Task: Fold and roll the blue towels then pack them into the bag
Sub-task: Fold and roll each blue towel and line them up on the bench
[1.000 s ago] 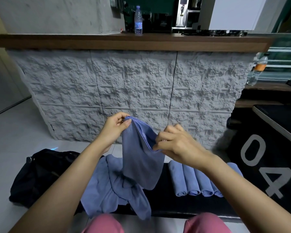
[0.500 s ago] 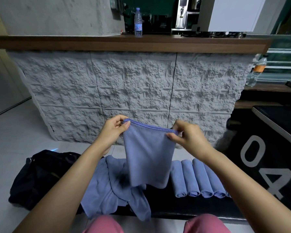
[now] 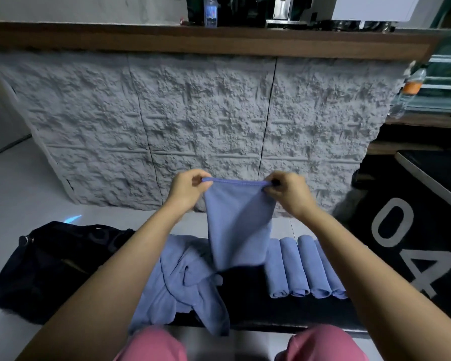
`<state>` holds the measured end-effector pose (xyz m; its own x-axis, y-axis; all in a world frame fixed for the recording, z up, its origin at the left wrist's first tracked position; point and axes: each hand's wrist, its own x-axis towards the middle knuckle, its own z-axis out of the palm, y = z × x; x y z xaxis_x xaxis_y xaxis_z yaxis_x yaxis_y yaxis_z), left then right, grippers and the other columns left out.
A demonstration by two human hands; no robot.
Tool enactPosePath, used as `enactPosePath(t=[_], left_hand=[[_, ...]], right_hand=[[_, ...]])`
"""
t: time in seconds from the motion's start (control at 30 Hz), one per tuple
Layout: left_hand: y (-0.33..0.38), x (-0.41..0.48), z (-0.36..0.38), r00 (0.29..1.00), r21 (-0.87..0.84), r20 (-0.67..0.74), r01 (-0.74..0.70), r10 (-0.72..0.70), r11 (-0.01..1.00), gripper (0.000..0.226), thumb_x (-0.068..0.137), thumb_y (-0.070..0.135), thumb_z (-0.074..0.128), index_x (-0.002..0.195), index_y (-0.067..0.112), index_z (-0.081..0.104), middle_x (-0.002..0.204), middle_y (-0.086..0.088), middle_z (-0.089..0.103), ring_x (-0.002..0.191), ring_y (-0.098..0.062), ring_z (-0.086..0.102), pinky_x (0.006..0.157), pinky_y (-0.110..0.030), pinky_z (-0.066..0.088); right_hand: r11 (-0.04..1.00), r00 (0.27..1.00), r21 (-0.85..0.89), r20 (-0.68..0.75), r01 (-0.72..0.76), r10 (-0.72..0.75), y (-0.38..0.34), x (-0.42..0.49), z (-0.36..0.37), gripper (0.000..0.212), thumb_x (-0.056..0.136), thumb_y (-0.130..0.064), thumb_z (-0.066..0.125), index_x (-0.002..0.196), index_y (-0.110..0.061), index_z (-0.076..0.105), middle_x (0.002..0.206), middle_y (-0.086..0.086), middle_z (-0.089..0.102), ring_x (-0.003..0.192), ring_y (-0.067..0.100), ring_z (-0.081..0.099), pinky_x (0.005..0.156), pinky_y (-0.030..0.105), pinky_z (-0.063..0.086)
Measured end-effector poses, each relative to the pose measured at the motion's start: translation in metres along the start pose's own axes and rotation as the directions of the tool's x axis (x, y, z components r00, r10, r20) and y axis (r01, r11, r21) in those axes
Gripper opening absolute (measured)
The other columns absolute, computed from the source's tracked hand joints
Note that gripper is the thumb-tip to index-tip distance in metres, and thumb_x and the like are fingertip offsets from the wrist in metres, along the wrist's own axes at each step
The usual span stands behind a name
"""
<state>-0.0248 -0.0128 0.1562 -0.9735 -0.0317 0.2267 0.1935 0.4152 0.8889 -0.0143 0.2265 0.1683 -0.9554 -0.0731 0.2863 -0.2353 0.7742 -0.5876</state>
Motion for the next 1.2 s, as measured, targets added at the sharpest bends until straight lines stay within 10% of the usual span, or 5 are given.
enactPosePath(t=[0.33,0.47,0.73,1.03,1.2], left_hand=[[-0.122,-0.081,0.04,0.926,0.168,0.377,-0.048,-0.02,0.985,0.013,0.076,-0.001,0.069,0.081,0.011,0.069,0.067,0.032,0.063,0.068,0.011,0.057,0.067,-0.01,0.042],[-0.162,-0.116,0.066,0.738,0.473,0.624,-0.096,-0.256,0.876,0.021,0.079,0.02,0.073,0.099,0.018,0.067,0.086,0.016,0.061,0.086,-0.003,0.055,0.079,-0.022,0.039],[-0.204,-0.09,0.081,0.758,0.836,0.517,-0.347,-0.397,0.425,0.109,0.067,0.061,0.069,0.148,0.041,-0.001,0.157,-0.002,-0.018,0.14,-0.045,-0.007,0.113,-0.057,0.001],[-0.213,-0.054,0.075,0.991,0.932,0.035,0.016,-0.133,0.363,0.04,0.071,0.013,0.069,0.108,0.02,0.057,0.124,-0.007,0.05,0.111,-0.034,0.044,0.088,-0.045,0.034],[-0.224,-0.048,0.056,0.939,0.968,0.179,-0.115,-0.295,0.223,0.07,0.093,0.018,0.051,0.145,0.043,0.01,0.158,0.001,-0.013,0.143,-0.038,-0.012,0.109,-0.065,-0.007]], right_hand=[[0.984,0.971,-0.18,0.236,0.013,0.031,0.073,-0.083,0.076,0.021,0.075,-0.003,0.058,0.06,-0.018,0.055,0.06,-0.001,0.055,0.058,0.011,0.042,0.053,0.023,0.023],[0.889,0.701,-0.442,0.671,0.117,0.241,0.102,-0.13,0.13,0.003,0.078,-0.018,0.059,0.08,-0.019,0.057,0.091,0.004,0.058,0.086,0.026,0.056,0.069,0.033,0.046],[0.937,0.734,-0.346,0.648,0.048,0.202,0.1,-0.13,0.195,0.053,0.088,-0.017,0.054,0.138,-0.013,0.036,0.153,0.002,0.021,0.14,0.024,0.023,0.099,0.038,0.042],[0.942,0.683,-0.335,0.694,0.026,0.228,0.117,-0.12,0.23,0.071,0.088,-0.031,0.056,0.149,-0.022,0.021,0.158,-0.003,0.008,0.146,0.026,0.003,0.117,0.044,0.018],[0.925,0.707,-0.368,0.68,0.096,0.197,0.121,-0.126,0.232,0.073,0.089,-0.035,0.056,0.15,-0.024,0.017,0.159,0.0,0.002,0.146,0.03,0.0,0.118,0.045,0.008]])
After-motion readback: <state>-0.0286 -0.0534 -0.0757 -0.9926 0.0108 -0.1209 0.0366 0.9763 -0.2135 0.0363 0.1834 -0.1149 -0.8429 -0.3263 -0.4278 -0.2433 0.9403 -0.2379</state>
